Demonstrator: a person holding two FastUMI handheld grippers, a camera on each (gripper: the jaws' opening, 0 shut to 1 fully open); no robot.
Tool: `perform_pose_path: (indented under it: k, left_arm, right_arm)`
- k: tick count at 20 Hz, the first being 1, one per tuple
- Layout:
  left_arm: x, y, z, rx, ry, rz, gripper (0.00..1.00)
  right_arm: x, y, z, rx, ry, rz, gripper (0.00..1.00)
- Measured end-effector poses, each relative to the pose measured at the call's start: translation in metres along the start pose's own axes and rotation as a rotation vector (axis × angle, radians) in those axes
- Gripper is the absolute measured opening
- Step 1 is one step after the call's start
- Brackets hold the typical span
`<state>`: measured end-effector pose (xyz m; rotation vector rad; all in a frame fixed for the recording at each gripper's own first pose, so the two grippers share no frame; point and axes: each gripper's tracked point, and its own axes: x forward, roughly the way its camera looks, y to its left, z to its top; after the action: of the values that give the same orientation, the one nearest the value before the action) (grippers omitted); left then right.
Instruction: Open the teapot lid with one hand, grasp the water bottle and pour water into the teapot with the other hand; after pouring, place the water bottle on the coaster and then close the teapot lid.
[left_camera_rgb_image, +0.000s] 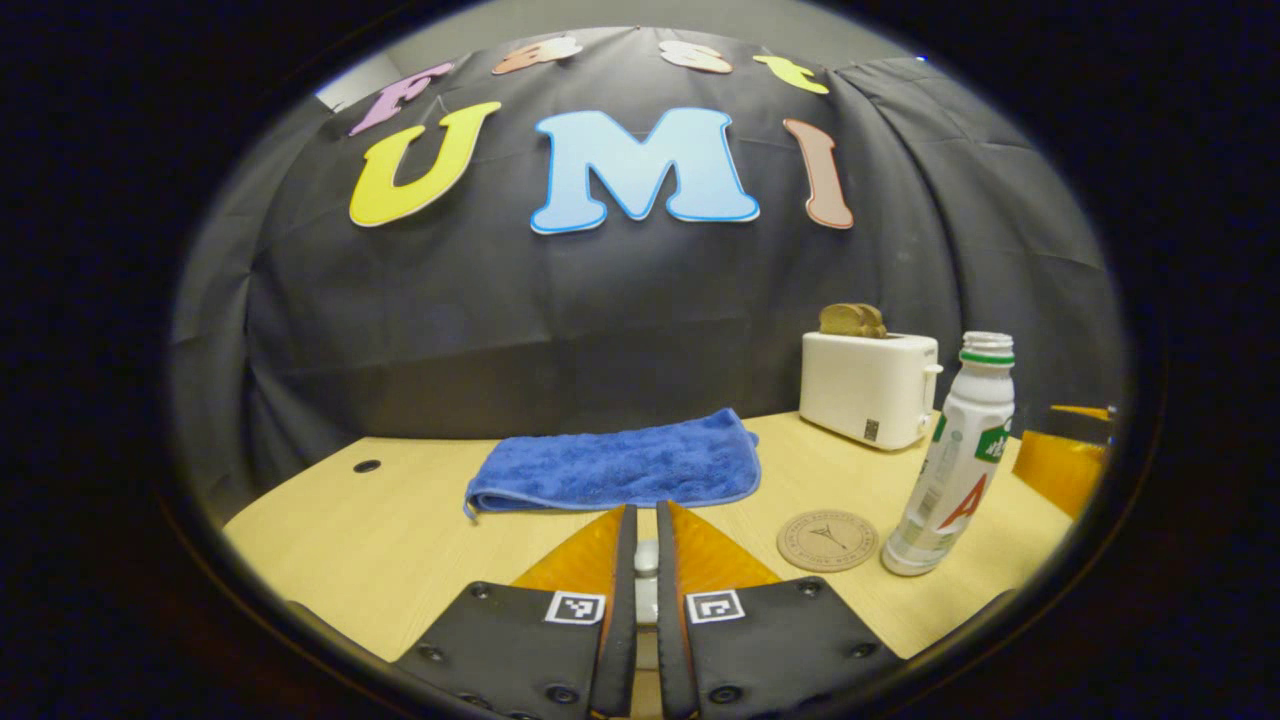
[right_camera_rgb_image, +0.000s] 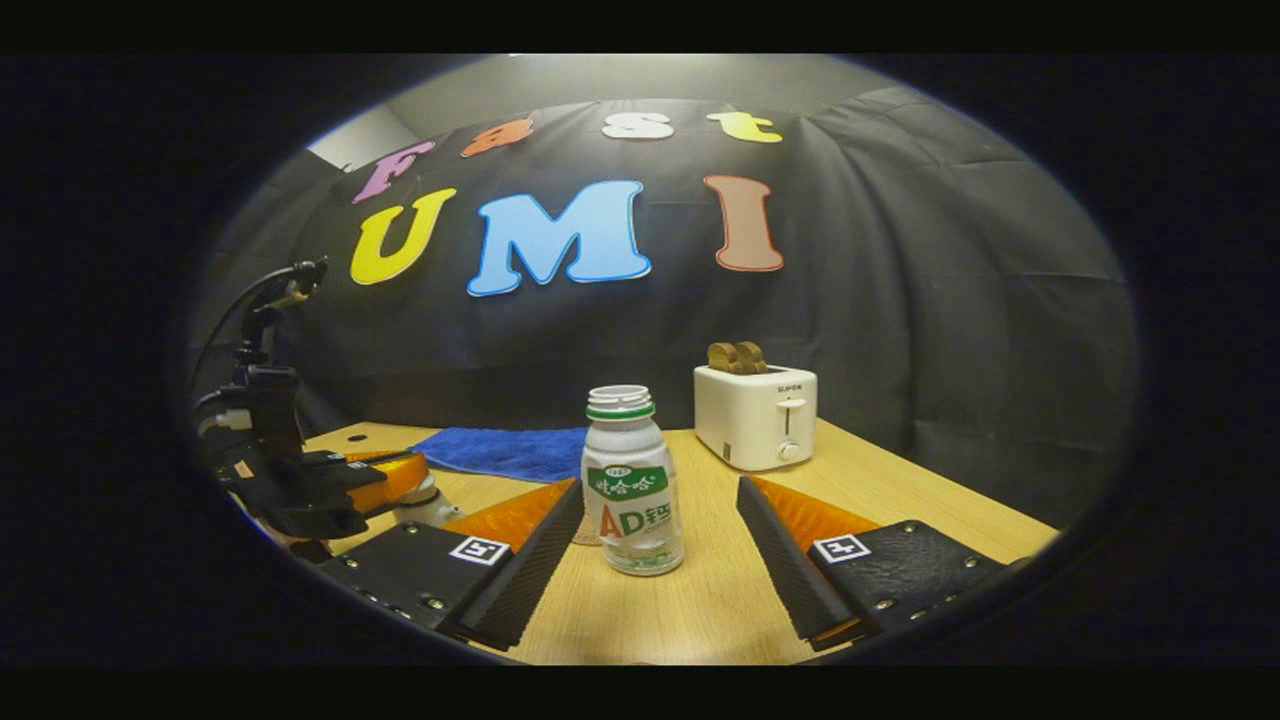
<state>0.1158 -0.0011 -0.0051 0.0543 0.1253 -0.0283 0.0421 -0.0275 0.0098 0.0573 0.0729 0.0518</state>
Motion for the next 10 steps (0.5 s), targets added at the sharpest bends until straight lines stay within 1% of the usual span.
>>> perform_pose_path:
  k: [3, 4, 5, 6, 10]
  left_arm:
    - [-0.009, 0.000, 0.014, -0.017, -0.022, -0.014, 0.19]
    - [-0.015, 0.002, 0.021, -0.025, -0.029, -0.019, 0.16]
    - [-0.019, 0.005, 0.026, -0.029, -0.035, -0.019, 0.16]
    - [-0.024, 0.008, 0.028, -0.030, -0.041, -0.017, 0.19]
    - [-0.044, 0.026, 0.042, -0.043, -0.063, -0.008, 0.19]
  right_arm:
    - [0.009, 0.003, -0.004, -0.012, 0.015, 0.015, 0.95]
    - [0.013, 0.004, -0.007, -0.014, 0.021, 0.020, 0.95]
    - [0.017, 0.005, -0.008, -0.013, 0.026, 0.025, 0.95]
    - [0.019, 0.006, -0.010, -0.011, 0.032, 0.028, 0.95]
    - [0.031, 0.011, -0.014, -0.018, 0.047, 0.027, 0.95]
